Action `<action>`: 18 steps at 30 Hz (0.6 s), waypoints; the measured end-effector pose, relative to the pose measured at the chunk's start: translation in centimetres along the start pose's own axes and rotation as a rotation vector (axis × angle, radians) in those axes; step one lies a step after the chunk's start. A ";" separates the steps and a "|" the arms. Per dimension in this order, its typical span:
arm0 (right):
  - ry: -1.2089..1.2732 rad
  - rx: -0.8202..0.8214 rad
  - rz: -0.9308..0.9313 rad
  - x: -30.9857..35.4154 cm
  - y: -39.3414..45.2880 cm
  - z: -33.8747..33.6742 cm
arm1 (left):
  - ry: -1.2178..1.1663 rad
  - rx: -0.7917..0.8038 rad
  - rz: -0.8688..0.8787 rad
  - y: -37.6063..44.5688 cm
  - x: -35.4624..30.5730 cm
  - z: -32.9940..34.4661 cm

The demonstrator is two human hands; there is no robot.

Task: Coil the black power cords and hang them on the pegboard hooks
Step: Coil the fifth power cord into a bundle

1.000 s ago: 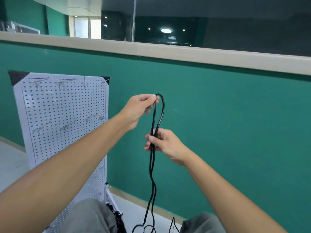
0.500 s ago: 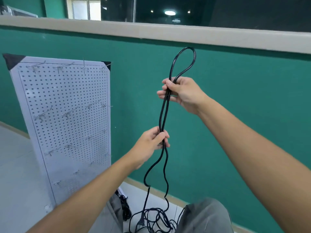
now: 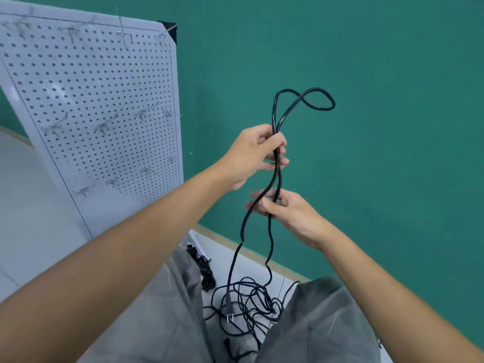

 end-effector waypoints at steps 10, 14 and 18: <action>-0.023 -0.165 -0.038 -0.1 2.6 -1.6 | 0.077 -0.062 -0.153 1.0 6.3 -2.8; 0.081 -0.245 -0.034 -0.1 3.4 -4.1 | 0.203 0.032 -0.325 -3.2 12.7 -3.5; 0.201 -0.290 0.013 -1.2 4.0 -5.9 | 0.297 0.216 -0.450 -8.5 18.5 -2.2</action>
Point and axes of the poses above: each hand's wrist, its own y-axis towards the middle knuckle, its own z-axis out of the palm, x = y × z, the point moved 8 cm from there along y, towards the middle knuckle, and after that the axes turned 2 degrees about x, right-handed, at the moved point
